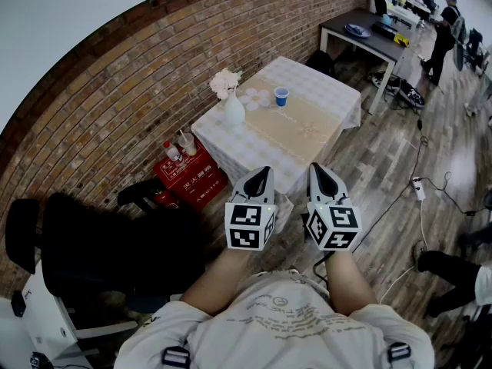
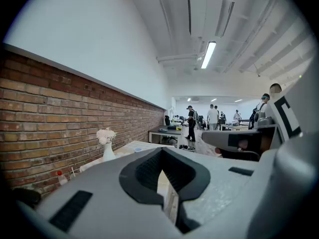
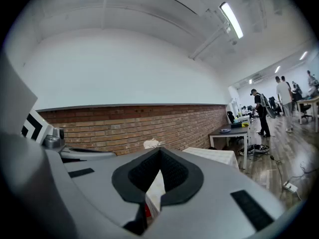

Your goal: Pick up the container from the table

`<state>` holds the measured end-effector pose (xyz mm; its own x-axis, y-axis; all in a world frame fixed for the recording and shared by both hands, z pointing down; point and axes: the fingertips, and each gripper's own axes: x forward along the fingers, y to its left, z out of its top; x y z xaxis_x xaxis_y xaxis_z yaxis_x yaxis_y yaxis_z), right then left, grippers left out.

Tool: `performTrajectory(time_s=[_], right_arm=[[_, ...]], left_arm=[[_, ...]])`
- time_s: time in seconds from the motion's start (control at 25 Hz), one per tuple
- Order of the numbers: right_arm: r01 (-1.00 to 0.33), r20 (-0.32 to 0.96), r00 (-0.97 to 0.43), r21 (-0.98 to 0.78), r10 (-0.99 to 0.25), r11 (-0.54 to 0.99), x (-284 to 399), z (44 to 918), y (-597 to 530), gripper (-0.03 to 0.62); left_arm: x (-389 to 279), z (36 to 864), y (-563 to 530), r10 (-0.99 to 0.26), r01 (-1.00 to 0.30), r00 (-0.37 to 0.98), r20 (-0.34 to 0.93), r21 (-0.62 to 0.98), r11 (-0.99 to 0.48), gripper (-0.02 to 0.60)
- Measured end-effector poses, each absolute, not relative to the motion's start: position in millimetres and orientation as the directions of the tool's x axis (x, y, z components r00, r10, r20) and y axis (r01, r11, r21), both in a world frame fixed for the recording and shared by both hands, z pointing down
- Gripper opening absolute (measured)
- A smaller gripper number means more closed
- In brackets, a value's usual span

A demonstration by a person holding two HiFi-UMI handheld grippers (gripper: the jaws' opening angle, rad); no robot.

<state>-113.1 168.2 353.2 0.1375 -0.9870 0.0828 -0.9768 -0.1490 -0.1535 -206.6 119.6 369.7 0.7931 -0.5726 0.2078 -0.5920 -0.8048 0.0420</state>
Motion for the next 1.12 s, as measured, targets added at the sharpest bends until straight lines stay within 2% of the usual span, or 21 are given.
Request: performTrajectory(time_s=[0.6,1.12], right_arm=[[-0.977,0.113,0.101,-0.178,-0.988,-0.120,-101,362,165,0.002],[-0.982,0.129,0.085,-0.156,-0.988,-0.104,-57,375,176,0.002]], left_arm=[[-190,377,118,-0.579,-0.603,0.784,0.222,0.054,-0.796,0.003],[-140,385,127,-0.587,-0.609,0.785,0.201,0.075,-0.789,0.003]])
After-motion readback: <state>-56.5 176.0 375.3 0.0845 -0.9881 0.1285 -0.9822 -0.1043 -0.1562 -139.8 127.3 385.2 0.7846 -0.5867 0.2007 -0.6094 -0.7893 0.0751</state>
